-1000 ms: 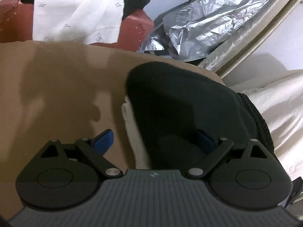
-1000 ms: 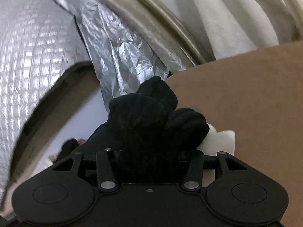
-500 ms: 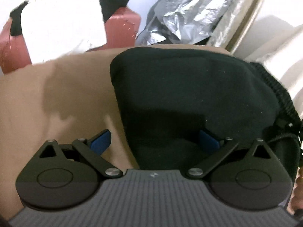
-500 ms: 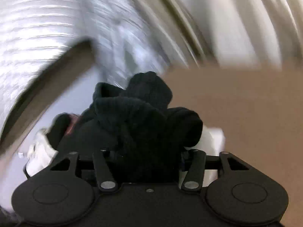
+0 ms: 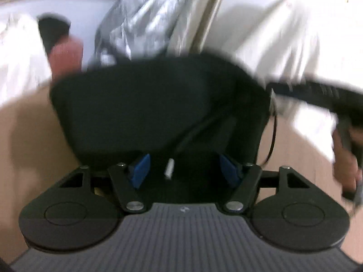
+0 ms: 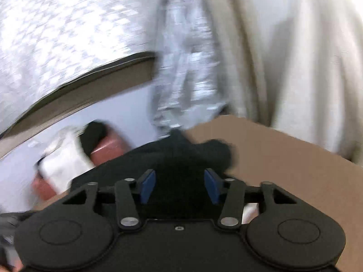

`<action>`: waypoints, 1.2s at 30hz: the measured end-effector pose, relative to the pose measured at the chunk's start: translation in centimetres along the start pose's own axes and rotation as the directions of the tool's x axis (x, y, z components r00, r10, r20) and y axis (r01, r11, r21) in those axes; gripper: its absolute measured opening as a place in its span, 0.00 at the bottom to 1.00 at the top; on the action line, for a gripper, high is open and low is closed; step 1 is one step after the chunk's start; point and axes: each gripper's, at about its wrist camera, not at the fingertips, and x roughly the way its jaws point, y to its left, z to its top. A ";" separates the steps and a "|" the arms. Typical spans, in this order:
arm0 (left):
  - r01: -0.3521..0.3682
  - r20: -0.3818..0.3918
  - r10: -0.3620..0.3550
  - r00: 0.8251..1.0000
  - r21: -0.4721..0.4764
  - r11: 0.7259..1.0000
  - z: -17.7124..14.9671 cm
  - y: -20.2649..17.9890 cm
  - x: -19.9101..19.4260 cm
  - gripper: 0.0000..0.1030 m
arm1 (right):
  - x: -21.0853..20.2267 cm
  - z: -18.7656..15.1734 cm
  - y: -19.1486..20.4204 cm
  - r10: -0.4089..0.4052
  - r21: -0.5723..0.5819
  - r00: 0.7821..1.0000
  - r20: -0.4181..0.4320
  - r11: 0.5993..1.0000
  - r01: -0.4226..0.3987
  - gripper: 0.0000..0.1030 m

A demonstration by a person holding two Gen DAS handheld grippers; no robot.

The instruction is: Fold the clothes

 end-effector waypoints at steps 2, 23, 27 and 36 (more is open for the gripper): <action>-0.019 -0.006 0.019 1.000 0.007 1.000 -0.7 0.2 -0.3 0.64 | 1.8 0.0 0.6 -0.022 -0.061 0.999 -0.027 0.998 0.020 0.47; -0.146 -0.030 0.148 0.989 0.072 0.987 -2.2 -0.5 0.6 0.75 | 4.5 -8.0 1.0 -0.310 -0.258 0.936 0.165 0.903 0.345 0.73; -0.247 0.076 0.240 0.968 0.101 0.964 -2.2 -1.0 -1.1 0.83 | -1.1 -7.7 2.9 -0.329 -0.178 0.914 0.239 0.910 0.374 0.81; -0.333 0.013 0.335 0.942 -0.073 0.940 -3.1 -0.3 -3.7 0.87 | -6.0 -6.3 2.6 -0.112 -0.024 0.990 0.079 0.993 0.115 0.81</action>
